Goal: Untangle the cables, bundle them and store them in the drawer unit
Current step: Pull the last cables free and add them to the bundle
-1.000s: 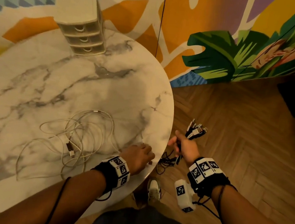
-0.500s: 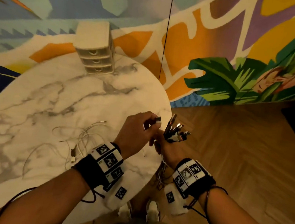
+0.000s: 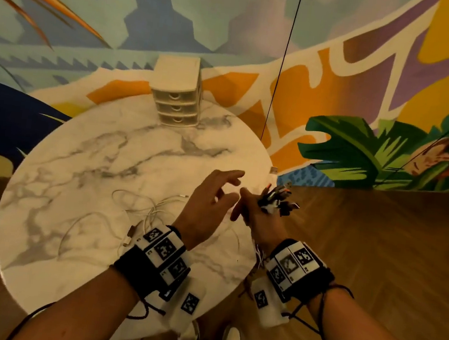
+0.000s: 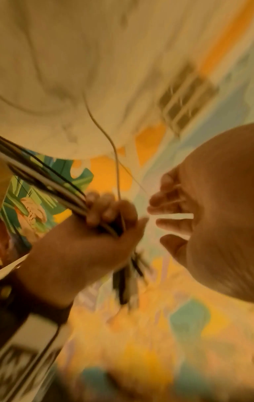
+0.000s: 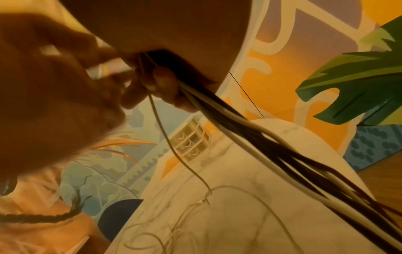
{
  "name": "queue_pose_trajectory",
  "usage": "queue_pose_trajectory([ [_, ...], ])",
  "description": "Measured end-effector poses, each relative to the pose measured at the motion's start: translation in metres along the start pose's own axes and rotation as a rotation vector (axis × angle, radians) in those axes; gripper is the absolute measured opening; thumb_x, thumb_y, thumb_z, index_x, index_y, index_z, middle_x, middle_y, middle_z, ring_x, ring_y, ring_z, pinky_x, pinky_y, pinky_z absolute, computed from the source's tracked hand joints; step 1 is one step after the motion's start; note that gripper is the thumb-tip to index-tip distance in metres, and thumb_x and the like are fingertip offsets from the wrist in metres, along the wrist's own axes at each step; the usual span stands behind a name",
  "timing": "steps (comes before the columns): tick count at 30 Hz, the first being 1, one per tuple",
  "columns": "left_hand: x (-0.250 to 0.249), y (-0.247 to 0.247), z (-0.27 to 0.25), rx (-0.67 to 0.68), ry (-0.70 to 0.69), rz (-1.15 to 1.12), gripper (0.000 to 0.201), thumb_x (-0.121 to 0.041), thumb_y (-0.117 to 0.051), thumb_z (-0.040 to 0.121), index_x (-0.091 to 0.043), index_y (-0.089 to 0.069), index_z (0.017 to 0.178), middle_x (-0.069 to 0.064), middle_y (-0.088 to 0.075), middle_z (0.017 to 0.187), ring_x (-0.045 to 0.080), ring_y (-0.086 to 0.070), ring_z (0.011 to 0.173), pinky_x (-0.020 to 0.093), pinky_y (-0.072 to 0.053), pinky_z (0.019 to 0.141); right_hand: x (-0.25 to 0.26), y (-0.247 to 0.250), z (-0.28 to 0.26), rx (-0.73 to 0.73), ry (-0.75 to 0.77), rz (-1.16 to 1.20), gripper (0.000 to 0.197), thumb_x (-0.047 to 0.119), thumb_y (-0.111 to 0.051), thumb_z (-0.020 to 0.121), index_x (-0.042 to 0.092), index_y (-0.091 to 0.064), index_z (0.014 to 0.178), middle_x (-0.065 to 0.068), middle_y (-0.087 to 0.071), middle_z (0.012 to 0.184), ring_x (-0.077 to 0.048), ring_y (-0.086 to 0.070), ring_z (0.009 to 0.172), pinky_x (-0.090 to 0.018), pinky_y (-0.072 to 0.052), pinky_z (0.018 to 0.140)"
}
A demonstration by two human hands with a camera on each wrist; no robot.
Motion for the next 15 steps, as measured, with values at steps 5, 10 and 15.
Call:
queue_pose_trajectory([
  [5, 0.089, -0.018, -0.038, 0.431, 0.378, 0.224, 0.012, -0.026, -0.057, 0.091, -0.024, -0.061, 0.102, -0.007, -0.06, 0.101, 0.006, -0.054, 0.073, 0.019, -0.044, 0.067, 0.01, 0.014, 0.005, -0.084, 0.029, 0.208, 0.053, 0.018, -0.034, 0.101, 0.002, -0.051, 0.053, -0.009, -0.06, 0.065, -0.018, -0.058, 0.067, -0.028, -0.045, 0.072],
  [10, 0.167, 0.025, -0.05, 0.191, 0.467, 0.478, 0.014, -0.021, -0.054, 0.093, -0.013, -0.065, 0.094, 0.008, -0.062, 0.1, 0.024, -0.059, 0.095, 0.025, -0.04, 0.08, 0.016, 0.026, -0.001, -0.041, -0.091, 0.584, 0.06, 0.026, -0.034, 0.098, 0.012, -0.036, 0.04, -0.003, -0.028, 0.037, -0.017, -0.027, 0.035, -0.029, -0.038, 0.045],
  [15, 0.158, 0.094, 0.008, -0.111, 0.321, 0.536, 0.013, -0.008, -0.057, 0.09, 0.002, -0.065, 0.093, 0.023, -0.058, 0.106, 0.035, -0.056, 0.101, 0.034, -0.039, 0.089, 0.011, 0.043, -0.004, -0.1, -0.033, 0.523, 0.061, 0.026, -0.032, 0.1, 0.015, -0.032, 0.04, 0.0, -0.025, 0.037, -0.014, -0.021, 0.036, -0.027, -0.025, 0.043],
])
Point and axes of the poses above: each hand's wrist, its own z-axis towards the middle knuckle, its own y-axis out of the back of the hand, x = y × z, the point moved 2 cm from there along z, towards the middle knuckle
